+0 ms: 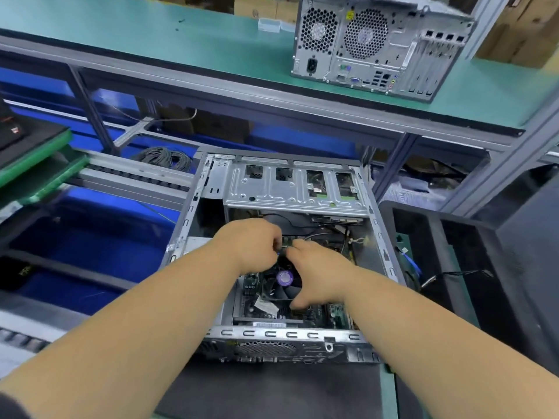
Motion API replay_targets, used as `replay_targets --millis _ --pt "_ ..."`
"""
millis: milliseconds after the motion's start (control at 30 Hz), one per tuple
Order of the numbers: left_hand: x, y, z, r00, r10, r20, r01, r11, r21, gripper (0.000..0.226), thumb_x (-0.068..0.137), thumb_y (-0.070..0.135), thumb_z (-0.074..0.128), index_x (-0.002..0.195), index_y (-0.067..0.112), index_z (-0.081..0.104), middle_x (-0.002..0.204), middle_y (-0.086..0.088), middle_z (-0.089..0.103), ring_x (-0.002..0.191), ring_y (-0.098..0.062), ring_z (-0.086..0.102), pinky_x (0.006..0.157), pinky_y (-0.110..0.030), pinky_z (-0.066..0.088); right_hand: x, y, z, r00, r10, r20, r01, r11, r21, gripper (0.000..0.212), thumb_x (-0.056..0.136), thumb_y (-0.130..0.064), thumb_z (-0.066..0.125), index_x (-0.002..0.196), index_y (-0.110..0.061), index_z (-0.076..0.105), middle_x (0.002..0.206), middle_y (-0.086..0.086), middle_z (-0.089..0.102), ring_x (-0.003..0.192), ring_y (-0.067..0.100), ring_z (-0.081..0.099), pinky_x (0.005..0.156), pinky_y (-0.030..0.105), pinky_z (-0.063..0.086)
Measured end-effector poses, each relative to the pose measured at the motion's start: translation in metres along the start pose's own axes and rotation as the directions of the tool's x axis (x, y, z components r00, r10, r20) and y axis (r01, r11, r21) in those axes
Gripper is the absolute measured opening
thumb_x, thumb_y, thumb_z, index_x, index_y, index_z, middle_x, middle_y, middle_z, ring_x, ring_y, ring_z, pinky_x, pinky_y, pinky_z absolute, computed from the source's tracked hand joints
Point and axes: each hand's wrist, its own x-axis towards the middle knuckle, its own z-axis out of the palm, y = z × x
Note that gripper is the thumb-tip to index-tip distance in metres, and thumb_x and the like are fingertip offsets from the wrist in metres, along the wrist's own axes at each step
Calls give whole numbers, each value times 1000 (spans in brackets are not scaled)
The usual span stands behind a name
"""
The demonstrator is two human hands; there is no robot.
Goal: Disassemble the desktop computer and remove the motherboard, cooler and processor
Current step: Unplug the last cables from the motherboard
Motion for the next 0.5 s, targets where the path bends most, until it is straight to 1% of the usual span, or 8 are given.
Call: replay_targets --millis 67,133,233,300,400,500 --pt "-1 2 -2 999 20 47 -20 1000 -2 34 72 32 52 104 39 60 104 11 60 88 -15 57 70 -29 47 0 2 -1 1000 -6 -13 6 999 33 83 57 -52 79 125 -17 47 106 0 42 102 21 44 82 38 50" --pt "-3 4 -5 995 35 94 -36 999 11 42 70 31 50 110 40 57 108 10 59 92 -17 58 70 -29 46 -1 3 -1 1000 -10 -27 11 999 42 83 57 -50 79 125 -17 47 105 -1 41 103 20 44 80 37 51" --pt "-4 6 -8 990 42 137 -51 996 67 44 70 26 50 113 37 55 107 9 60 92 -18 58 74 -33 50 -3 2 2 997 -33 -76 35 999 17 73 54 -48 78 111 -17 46 96 -5 32 100 18 41 69 32 45" --pt "-5 8 -9 988 33 149 -47 995 90 41 71 25 50 111 34 56 107 8 60 92 -18 58 74 -32 50 -4 2 3 994 -39 -98 39 999 0 71 53 -49 77 108 -18 44 95 -6 29 99 18 41 66 30 41" --pt "-5 10 -10 984 24 176 -47 990 132 35 73 27 48 106 32 58 101 8 62 89 -18 59 71 -31 50 -2 1 2 994 -21 -105 21 1000 -5 74 54 -50 77 112 -18 45 95 -6 29 100 18 41 64 28 37" --pt "-7 12 -10 979 18 205 -56 982 181 20 71 28 47 90 29 56 86 7 60 76 -17 57 59 -27 44 -2 -1 0 994 -12 -108 12 1000 -2 73 54 -49 78 110 -17 45 95 -6 30 97 17 39 64 28 37"
